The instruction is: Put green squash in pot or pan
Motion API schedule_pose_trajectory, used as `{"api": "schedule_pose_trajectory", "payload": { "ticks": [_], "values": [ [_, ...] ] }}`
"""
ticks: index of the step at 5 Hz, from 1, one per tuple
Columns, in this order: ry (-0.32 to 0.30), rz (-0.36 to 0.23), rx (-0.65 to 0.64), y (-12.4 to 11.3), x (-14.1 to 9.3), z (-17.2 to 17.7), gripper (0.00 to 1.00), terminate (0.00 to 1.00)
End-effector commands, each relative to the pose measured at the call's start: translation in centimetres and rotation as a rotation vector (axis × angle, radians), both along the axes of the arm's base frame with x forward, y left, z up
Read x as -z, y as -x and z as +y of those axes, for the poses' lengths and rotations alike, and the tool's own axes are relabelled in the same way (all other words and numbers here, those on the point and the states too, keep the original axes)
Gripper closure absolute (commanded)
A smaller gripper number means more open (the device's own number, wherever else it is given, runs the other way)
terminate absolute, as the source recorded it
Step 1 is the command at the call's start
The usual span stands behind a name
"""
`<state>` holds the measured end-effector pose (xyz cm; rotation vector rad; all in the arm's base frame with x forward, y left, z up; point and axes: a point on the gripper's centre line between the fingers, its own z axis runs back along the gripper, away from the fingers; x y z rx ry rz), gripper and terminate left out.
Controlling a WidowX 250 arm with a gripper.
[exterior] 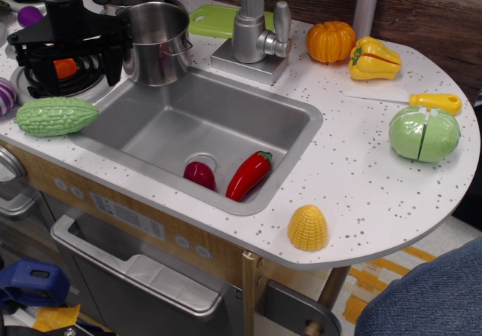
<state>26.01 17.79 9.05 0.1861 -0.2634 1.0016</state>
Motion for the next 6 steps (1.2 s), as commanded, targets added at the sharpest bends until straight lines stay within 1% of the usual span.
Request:
{"api": "schedule_pose_trajectory", "payload": {
  "ticks": [1, 2, 3, 4, 5, 6],
  "values": [
    [0.004, -0.116, -0.277, -0.9, -1.0, 1.2, 0.00, 0.00],
    [0.012, -0.167, -0.436, -1.4, -0.4, 2.2, 0.00, 0.00],
    [0.007, -0.244, -0.540, -1.2, 1.0, 4.0, 0.00, 0.00],
    [-0.012, -0.273, -0.622, -0.9, 2.0, 5.0, 0.00, 0.00],
    [-0.004, -0.289, -0.676, -0.2, 2.9, 5.6, 0.00, 0.00],
    [0.029, -0.288, -0.683, 0.2, 3.7, 6.0, 0.00, 0.00]
  ]
}}
